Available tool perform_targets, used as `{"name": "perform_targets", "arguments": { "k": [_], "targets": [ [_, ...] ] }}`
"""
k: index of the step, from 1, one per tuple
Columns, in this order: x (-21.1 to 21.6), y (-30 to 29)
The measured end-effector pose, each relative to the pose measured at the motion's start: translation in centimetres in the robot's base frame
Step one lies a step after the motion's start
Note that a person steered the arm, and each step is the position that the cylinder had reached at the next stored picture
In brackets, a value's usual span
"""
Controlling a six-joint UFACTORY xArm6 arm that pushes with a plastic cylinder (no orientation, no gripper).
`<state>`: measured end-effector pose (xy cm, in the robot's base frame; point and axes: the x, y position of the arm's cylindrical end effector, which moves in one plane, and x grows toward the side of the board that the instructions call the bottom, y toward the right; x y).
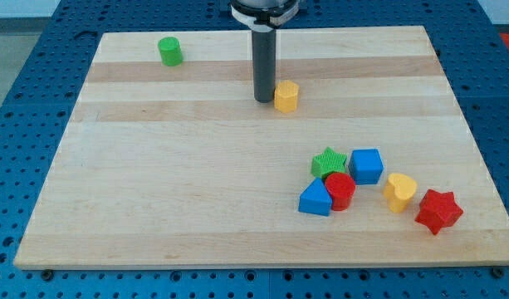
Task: Move the yellow hexagon to the top of the blue cube
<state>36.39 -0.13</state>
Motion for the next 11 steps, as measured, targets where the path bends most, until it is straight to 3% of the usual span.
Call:
{"name": "perform_targets", "arguments": {
  "k": [3, 4, 5, 7, 8, 9, 11],
  "targets": [
    [0.1, 6.4],
    [-5.8, 6.8],
    [-4.2, 9.8],
    [3.2, 8.4],
    [5.2, 12.0],
    [5.2, 13.0],
    [9.7, 13.0]
  ]
}}
